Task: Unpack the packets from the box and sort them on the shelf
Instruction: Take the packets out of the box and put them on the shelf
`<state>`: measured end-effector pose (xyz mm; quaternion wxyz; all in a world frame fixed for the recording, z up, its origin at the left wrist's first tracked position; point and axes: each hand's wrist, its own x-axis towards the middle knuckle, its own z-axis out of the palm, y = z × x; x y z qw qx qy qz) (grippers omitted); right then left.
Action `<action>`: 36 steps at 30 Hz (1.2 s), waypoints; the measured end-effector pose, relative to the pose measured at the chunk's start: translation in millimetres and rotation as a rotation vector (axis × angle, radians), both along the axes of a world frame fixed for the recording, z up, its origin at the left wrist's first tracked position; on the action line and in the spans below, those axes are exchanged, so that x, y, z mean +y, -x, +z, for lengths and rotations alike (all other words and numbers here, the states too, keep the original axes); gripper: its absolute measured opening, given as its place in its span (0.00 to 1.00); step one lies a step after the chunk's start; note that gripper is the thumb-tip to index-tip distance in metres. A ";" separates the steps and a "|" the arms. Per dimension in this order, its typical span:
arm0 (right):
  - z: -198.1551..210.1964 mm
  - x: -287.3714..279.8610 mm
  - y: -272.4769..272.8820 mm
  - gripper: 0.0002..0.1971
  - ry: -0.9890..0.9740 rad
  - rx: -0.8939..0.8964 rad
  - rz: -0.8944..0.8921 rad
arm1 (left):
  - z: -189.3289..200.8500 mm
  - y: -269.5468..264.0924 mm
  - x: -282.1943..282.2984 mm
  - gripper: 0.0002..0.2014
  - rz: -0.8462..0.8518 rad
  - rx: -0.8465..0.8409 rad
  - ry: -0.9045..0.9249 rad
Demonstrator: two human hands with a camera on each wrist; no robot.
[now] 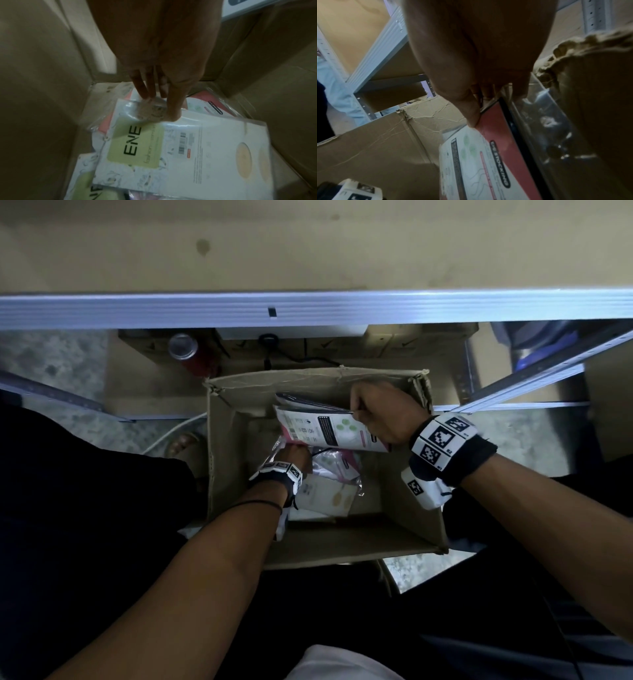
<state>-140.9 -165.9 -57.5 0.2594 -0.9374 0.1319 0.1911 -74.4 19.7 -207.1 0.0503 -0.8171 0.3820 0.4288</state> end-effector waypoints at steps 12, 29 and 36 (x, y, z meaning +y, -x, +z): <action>-3.1 -5.1 -0.9 0.05 0.019 -0.008 -0.016 | -7.8 -2.1 8.2 0.19 0.015 -0.113 -0.068; 5.4 7.7 5.4 0.08 0.164 -0.050 -0.008 | 38.1 5.5 8.2 0.13 0.030 0.033 -0.016; 24.8 26.4 15.7 0.08 0.181 -0.060 0.010 | 75.3 9.7 0.4 0.07 0.058 -0.023 0.100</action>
